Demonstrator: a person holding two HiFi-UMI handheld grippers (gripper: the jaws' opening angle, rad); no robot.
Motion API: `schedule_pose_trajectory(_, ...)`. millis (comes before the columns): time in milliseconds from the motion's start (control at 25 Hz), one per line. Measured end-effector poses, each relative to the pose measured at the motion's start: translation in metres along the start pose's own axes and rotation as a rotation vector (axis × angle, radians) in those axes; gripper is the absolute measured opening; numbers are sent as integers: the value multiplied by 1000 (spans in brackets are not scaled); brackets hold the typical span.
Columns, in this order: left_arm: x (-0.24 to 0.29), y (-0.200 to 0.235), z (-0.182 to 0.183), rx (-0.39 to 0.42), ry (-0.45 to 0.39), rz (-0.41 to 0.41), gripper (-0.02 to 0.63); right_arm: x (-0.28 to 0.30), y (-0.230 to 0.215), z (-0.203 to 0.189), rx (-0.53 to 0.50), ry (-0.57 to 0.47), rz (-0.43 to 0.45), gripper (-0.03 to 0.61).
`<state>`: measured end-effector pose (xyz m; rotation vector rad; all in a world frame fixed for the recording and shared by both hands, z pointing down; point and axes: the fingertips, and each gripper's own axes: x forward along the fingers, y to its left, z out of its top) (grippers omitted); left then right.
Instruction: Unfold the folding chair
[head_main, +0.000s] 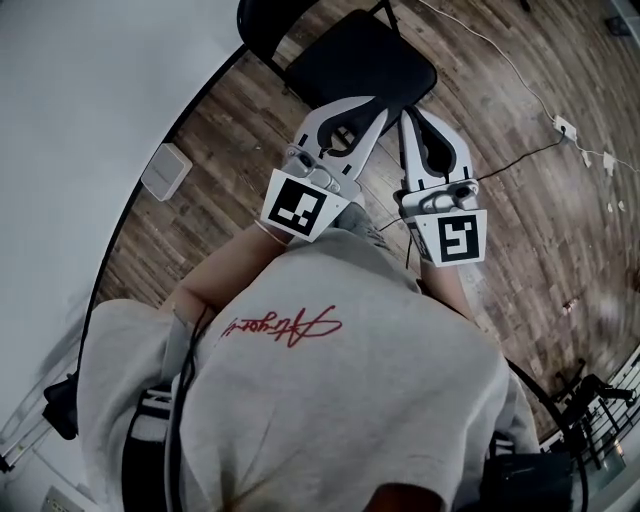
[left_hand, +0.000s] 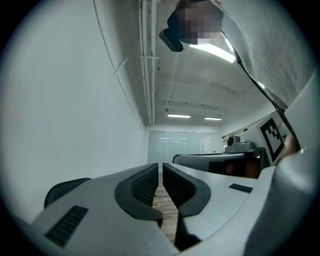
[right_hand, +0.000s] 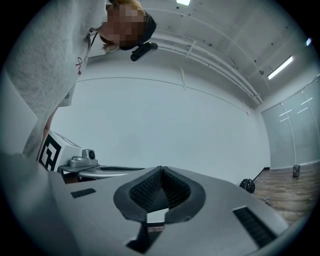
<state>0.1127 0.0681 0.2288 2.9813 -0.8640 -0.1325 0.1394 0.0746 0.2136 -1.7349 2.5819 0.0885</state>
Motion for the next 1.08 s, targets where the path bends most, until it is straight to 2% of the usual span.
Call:
schedule_pose_trajectory(200,2,7,0,-8,-11,22,40,3,-8,-5,9,11,-29,14)
schedule_pose_trajectory(560,1,15,6,-6,-30,52,40,8,-5,0,-13,3,-21,14)
schedule_pose_trajectory(1080,-1,18,5,1,-28,46,40,6,-3,1,-21,10,-28,14)
